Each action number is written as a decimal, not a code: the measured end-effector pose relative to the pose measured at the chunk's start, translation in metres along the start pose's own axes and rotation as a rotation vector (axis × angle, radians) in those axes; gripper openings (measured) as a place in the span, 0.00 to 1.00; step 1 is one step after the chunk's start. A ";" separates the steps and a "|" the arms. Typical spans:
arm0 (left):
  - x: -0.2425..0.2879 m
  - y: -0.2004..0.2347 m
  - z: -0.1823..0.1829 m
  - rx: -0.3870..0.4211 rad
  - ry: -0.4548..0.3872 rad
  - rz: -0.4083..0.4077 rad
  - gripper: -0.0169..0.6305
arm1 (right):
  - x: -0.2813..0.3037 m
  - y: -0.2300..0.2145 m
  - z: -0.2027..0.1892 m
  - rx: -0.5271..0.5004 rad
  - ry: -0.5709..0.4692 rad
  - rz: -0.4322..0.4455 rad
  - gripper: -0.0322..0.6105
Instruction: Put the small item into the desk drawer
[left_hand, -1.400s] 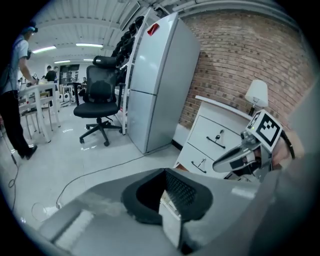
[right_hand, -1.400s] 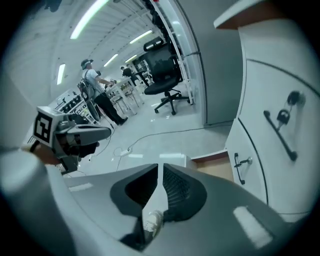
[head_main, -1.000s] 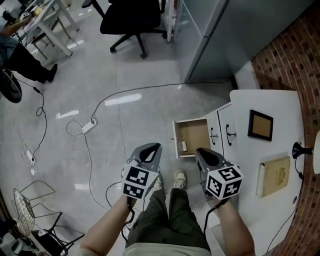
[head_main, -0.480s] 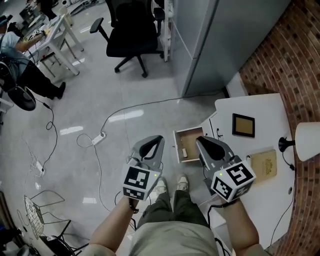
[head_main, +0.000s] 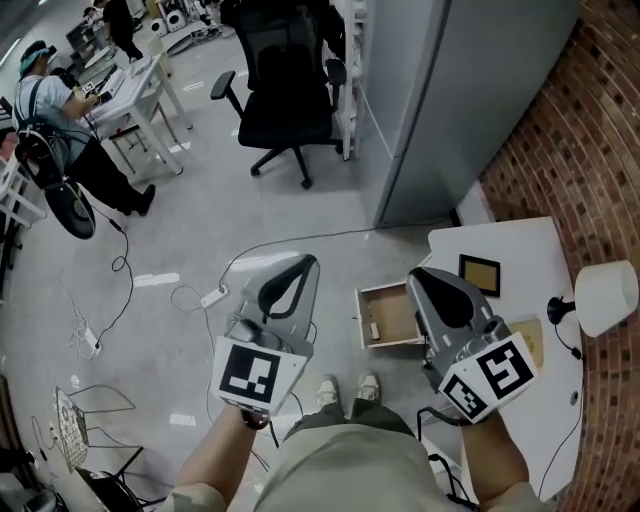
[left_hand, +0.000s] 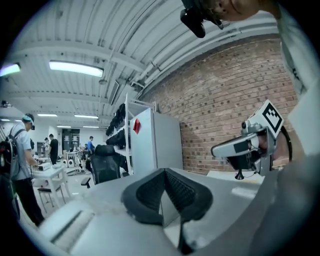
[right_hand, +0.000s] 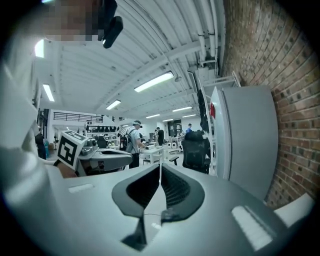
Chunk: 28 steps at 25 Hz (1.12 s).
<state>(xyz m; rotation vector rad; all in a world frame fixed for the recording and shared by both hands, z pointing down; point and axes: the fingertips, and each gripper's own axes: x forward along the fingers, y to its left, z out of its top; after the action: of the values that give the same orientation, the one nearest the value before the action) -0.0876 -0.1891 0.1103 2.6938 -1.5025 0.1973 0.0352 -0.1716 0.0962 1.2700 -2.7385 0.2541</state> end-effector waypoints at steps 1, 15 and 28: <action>-0.006 -0.001 0.013 -0.002 -0.022 0.002 0.03 | -0.003 0.003 0.010 -0.001 -0.018 0.004 0.07; -0.044 -0.019 0.088 0.103 -0.122 0.056 0.03 | -0.032 0.022 0.094 -0.117 -0.162 0.089 0.05; -0.032 -0.032 0.083 0.104 -0.092 0.083 0.03 | -0.035 0.006 0.082 -0.112 -0.140 0.114 0.06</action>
<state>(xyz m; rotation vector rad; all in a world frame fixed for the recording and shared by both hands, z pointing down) -0.0701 -0.1544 0.0243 2.7581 -1.6760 0.1608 0.0503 -0.1580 0.0088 1.1461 -2.9008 0.0211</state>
